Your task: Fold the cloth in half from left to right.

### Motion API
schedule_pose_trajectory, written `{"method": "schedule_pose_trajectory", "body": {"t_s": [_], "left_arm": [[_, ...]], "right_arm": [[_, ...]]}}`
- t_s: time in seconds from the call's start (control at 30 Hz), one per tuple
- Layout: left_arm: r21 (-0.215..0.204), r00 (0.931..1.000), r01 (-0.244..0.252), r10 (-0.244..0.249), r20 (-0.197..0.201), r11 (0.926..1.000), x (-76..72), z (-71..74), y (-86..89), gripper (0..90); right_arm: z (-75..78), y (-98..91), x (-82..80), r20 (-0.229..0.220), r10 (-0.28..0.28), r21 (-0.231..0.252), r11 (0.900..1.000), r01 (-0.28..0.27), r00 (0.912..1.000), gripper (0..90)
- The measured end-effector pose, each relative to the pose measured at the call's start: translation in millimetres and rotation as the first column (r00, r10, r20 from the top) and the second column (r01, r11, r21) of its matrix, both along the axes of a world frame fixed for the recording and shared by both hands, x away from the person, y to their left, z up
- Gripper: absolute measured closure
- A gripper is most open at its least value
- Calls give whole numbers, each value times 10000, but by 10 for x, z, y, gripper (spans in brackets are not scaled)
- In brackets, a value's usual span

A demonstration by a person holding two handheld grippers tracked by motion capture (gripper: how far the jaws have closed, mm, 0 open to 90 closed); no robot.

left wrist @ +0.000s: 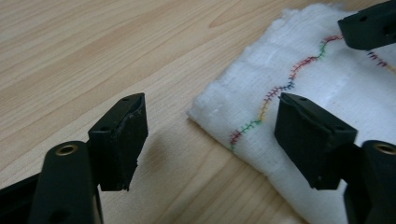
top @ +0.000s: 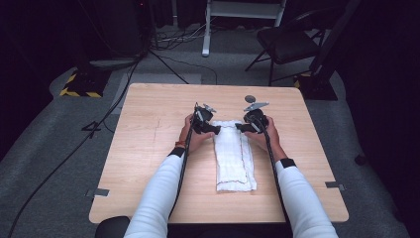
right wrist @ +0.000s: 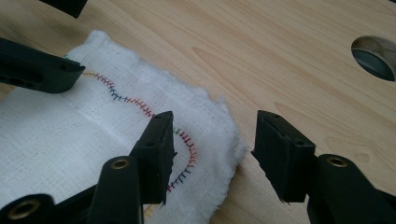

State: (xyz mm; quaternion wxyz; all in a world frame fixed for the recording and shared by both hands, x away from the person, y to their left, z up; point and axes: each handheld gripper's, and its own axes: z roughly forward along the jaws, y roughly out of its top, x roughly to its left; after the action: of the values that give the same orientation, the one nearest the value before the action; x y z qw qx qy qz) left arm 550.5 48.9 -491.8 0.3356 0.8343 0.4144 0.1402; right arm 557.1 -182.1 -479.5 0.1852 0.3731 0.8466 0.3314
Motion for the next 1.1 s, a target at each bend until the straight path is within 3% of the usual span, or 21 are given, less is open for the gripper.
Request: {"method": "schedule_pose_trajectory", "body": {"t_s": [0.13, 0.33, 0.43, 0.5, 0.63, 0.83, 0.97, 1.1], "left_arm": [[-268, 9998, -23, 18, -183, 9996, 25, -54, 23, 227], [6, 9999, 47, -46, -115, 10000, 24, -50, -23, 222], [70, 9999, 89, -88, -149, 9999, 25, -47, -33, 223], [146, 9998, 24, -21, -174, 9999, 22, -38, -50, 227], [117, 9997, 146, -143, -205, 9998, 12, -28, -63, 275], [-258, 9980, 616, -619, -102, 9978, -20, -27, -83, 488], [-601, 9964, 809, -823, -219, 9949, -10, -29, -88, 648], [-607, 9946, 1020, -1029, -126, 9929, -7, -25, -101, 760]], "right_arm": [[-44, 5, 13, -159, -42, 19, 10000, 42, 9999, 471], [-96, -11, 37, -315, -132, 171, 9998, 137, 9994, 466], [-118, -41, 52, -597, -216, 507, 9984, 247, 9980, 472], [-135, -66, 60, -741, -206, 843, 9961, 268, 9970, 491], [-124, -46, 36, -842, 129, 947, 9955, -48, 9964, 654], [-127, -38, 16, -977, 360, 1185, 9927, -243, 9946, 791], [-115, -17, 10, -997, 359, 1109, 9935, -248, 9944, 823], [-97, -24, 1, -925, 309, 1006, 9947, -215, 9952, 835]]}}
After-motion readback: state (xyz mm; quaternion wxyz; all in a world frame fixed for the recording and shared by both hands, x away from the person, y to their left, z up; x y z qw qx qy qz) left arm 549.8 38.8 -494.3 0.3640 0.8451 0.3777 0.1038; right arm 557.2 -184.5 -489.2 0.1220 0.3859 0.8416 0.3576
